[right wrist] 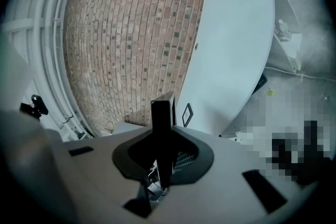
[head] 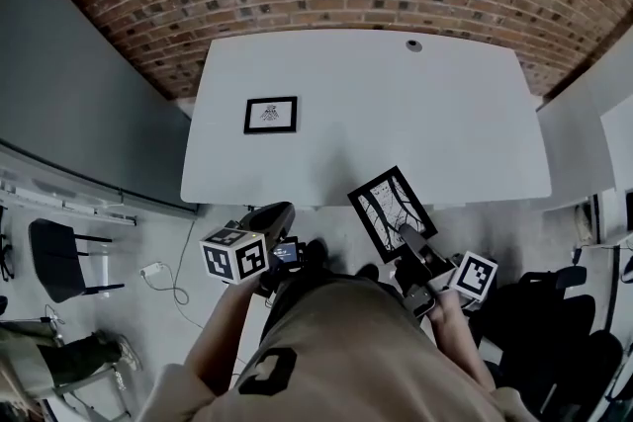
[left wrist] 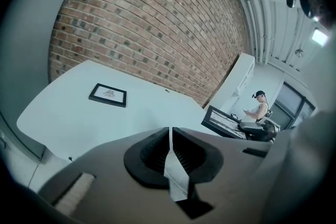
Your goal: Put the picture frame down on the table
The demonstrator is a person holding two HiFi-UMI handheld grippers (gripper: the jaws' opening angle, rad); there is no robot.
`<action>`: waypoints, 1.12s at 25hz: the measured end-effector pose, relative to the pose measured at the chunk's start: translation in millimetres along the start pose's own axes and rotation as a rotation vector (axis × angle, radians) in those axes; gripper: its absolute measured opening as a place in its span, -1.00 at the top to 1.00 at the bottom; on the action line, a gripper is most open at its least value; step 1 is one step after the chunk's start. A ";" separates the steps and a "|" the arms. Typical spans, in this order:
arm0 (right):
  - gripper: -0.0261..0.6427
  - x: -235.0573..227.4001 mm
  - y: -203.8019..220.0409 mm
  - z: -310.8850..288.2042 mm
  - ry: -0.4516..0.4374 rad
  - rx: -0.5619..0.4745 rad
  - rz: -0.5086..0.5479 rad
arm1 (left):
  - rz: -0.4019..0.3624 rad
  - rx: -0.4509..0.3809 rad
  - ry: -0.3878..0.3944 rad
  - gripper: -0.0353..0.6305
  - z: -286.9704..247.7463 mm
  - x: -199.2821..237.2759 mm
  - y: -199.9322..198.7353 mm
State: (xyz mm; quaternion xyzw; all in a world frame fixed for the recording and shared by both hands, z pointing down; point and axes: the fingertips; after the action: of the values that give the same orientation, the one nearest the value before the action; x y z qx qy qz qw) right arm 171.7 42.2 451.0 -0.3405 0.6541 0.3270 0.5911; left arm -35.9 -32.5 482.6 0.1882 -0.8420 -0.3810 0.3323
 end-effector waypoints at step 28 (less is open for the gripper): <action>0.84 14.1 -4.4 -73.3 0.006 -0.088 0.006 | 0.062 -0.056 0.033 0.84 8.5 66.7 -22.6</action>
State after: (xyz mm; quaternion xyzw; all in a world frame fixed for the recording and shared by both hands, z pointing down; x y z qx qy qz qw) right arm 134.0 -22.0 443.3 -0.3652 0.6418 0.3561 0.5726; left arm -87.6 -80.6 488.9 0.1588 -0.8308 -0.3910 0.3628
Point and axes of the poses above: the fingertips, and each gripper's own axes: z backward along the fingers, x to its left, y out of its underside, and after that the axes turned 7 degrees about -z, right-handed
